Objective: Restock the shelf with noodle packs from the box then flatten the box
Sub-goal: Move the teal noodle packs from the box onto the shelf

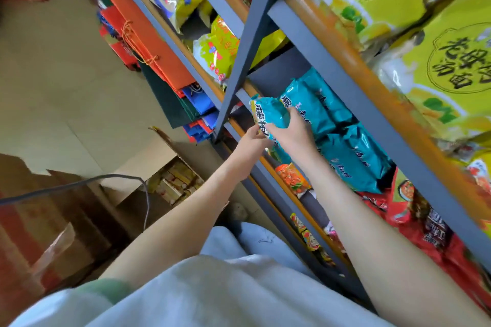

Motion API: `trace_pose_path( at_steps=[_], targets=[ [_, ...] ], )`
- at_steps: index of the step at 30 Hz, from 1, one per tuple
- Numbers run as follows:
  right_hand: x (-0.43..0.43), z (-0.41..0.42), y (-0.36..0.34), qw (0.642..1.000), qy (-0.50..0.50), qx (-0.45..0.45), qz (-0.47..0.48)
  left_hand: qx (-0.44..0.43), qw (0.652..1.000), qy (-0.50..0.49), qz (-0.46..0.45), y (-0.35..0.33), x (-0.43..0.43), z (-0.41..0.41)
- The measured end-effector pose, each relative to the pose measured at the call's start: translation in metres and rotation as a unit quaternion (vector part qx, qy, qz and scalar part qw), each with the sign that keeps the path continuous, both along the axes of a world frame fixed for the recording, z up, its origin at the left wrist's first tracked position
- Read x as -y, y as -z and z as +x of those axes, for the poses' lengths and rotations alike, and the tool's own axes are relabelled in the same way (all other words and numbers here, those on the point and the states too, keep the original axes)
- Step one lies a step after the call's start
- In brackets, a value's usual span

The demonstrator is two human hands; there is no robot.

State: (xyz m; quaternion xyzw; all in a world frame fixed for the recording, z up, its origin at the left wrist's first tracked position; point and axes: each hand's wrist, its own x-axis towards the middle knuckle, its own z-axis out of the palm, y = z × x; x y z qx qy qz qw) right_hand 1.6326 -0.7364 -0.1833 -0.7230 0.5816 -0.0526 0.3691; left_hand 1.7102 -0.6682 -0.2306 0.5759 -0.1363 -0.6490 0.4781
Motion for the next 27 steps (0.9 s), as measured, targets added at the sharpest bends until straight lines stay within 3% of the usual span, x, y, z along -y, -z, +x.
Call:
trace_pose_path(
  at_steps=[7,19,23,27],
  targets=[
    [0.024,-0.021,-0.015,0.998,-0.041,-0.053,0.015,0.026,0.997,0.068,-0.016,-0.019,0.036,-0.015],
    [0.045,-0.035,-0.017,0.994,-0.021,-0.077,-0.075,-0.018,0.999,0.037,-0.015,-0.015,0.059,-0.025],
    [0.047,-0.034,-0.028,0.990,-0.038,-0.064,-0.117,-0.059,0.997,0.017,-0.053,-0.014,0.065,-0.025],
    [0.053,-0.034,-0.036,0.987,-0.021,-0.104,-0.118,-0.093,0.994,-0.006,-0.058,-0.015,0.073,-0.024]
  ],
)
